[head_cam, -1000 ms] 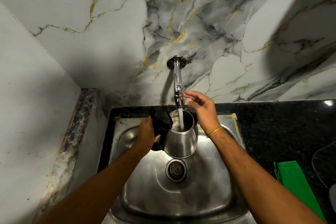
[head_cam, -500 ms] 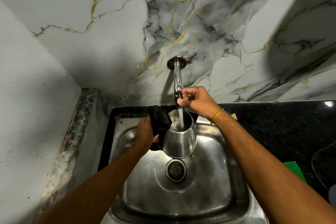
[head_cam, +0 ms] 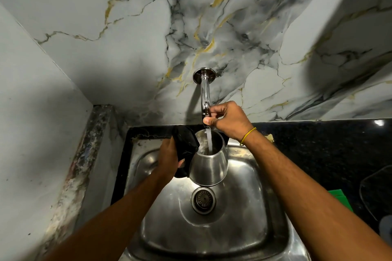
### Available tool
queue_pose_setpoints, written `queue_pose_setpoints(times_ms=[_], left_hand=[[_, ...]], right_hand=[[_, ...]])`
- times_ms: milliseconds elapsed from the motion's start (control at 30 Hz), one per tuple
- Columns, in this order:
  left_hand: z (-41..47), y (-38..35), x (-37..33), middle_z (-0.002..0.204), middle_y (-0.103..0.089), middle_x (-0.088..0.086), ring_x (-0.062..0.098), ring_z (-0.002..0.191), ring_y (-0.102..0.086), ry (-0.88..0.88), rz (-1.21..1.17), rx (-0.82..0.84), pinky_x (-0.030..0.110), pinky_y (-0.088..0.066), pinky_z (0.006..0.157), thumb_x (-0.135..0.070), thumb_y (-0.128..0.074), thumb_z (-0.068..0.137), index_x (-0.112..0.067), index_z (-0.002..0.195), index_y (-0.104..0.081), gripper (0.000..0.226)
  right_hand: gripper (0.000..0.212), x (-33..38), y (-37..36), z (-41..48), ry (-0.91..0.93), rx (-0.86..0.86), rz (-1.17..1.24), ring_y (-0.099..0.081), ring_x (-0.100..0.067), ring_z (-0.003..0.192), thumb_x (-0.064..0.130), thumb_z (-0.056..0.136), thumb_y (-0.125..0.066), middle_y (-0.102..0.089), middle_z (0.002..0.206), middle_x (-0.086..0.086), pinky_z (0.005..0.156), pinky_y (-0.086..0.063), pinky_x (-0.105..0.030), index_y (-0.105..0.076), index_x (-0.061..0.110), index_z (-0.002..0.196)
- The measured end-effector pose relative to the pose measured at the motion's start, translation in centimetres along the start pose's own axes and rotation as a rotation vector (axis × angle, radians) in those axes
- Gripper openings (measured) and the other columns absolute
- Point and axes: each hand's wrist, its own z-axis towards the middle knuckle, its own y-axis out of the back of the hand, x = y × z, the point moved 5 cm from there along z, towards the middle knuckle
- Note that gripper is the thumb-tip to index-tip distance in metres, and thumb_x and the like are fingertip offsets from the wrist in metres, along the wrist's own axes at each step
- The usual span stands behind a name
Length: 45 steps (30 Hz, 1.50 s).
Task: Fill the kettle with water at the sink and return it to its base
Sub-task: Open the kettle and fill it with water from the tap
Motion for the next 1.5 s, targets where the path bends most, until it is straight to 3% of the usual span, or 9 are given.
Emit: queue_pose_setpoints(times_ms=[100,167,400,633,800,933,1133,1333,1500], left_hand=[[-0.2,-0.2,-0.2,0.047,-0.051,0.0,0.003,0.034,-0.047,0.021,0.002,-0.002,0.016,-0.035,0.04,-0.035,-0.033,0.112,-0.006,0.069,-0.055,0.056],[-0.2,-0.3,-0.3,0.047,-0.05,-0.002,0.003,0.034,-0.047,0.013,0.01,-0.01,0.017,-0.035,0.04,-0.033,-0.032,0.112,-0.007,0.069,-0.055,0.055],[0.1,-0.2,0.2,0.05,-0.054,-0.004,0.005,0.038,-0.048,0.003,0.013,-0.012,0.016,-0.037,0.041,-0.045,-0.037,0.107,-0.005,0.076,-0.058,0.055],[0.0,0.0,0.5,0.05,-0.053,-0.002,0.006,0.04,-0.047,-0.015,0.036,-0.007,0.015,-0.036,0.042,-0.034,-0.036,0.111,-0.002,0.074,-0.058,0.053],[-0.2,-0.1,0.3,0.076,-0.058,0.02,0.026,0.065,-0.055,0.019,-0.017,-0.043,0.027,-0.042,0.062,-0.026,-0.036,0.112,0.007,0.097,-0.064,0.045],[0.0,0.1,0.6,0.09,-0.063,0.023,0.028,0.082,-0.06,0.037,-0.006,-0.054,0.036,-0.047,0.074,-0.024,-0.036,0.112,0.019,0.106,-0.062,0.05],[0.3,0.1,0.8,0.055,-0.062,-0.009,0.001,0.045,-0.052,0.045,0.055,-0.051,0.023,-0.038,0.046,-0.03,-0.037,0.109,-0.017,0.07,-0.066,0.051],[0.7,0.1,0.8,0.049,-0.055,-0.003,0.004,0.038,-0.047,0.048,0.019,-0.024,0.017,-0.036,0.04,-0.049,-0.04,0.091,-0.002,0.077,-0.061,0.054],[1.2,0.3,1.2,0.062,-0.065,0.0,0.008,0.049,-0.056,0.075,-0.003,-0.054,0.021,-0.042,0.045,-0.064,-0.047,0.079,-0.007,0.086,-0.068,0.062]], right_hand=[[0.023,0.2,-0.2,-0.6,0.005,-0.081,0.036,-0.073,-0.001,0.087,0.014,0.081,-0.086,-0.08,0.083,0.011,0.087,-0.057,-0.024,-0.084,0.026,0.1],[0.03,0.3,-0.3,-0.9,-0.002,-0.121,0.027,-0.074,-0.008,0.091,0.017,0.081,-0.087,-0.082,0.091,0.003,0.086,-0.056,-0.02,-0.082,0.017,0.111],[0.012,-0.5,-1.2,-1.6,0.021,-0.131,0.01,-0.063,0.011,0.062,0.032,0.078,-0.089,-0.07,0.061,0.025,0.063,-0.042,0.0,-0.078,0.036,0.077],[0.014,-1.2,-1.9,-1.1,-0.011,-0.113,0.054,-0.077,-0.017,0.093,0.025,0.082,-0.081,-0.082,0.086,0.0,0.09,-0.061,-0.035,-0.08,0.016,0.092],[0.014,-1.5,-1.7,-0.3,0.054,0.058,0.136,-0.076,-0.024,0.104,0.009,0.093,-0.071,-0.082,0.1,-0.008,0.102,-0.056,-0.045,-0.077,0.012,0.104],[0.028,-1.9,-2.1,0.2,0.081,0.309,0.285,-0.067,-0.017,0.104,-0.004,0.105,-0.048,-0.073,0.111,-0.017,0.097,-0.054,-0.022,-0.055,-0.012,0.131],[0.034,-2.3,-1.7,1.1,0.053,0.574,0.498,-0.065,-0.021,0.114,-0.008,0.105,-0.043,-0.066,0.126,-0.024,0.101,-0.052,-0.024,-0.051,-0.011,0.139],[0.04,-2.6,-1.4,2.0,0.03,0.707,0.574,-0.061,-0.027,0.129,-0.008,0.105,-0.043,-0.056,0.145,-0.032,0.113,-0.048,-0.034,-0.046,-0.013,0.145],[0.042,-3.2,-1.7,2.4,0.036,0.756,0.62,-0.067,-0.02,0.119,-0.006,0.105,-0.043,-0.064,0.129,-0.022,0.112,-0.048,-0.033,-0.046,-0.012,0.146]])
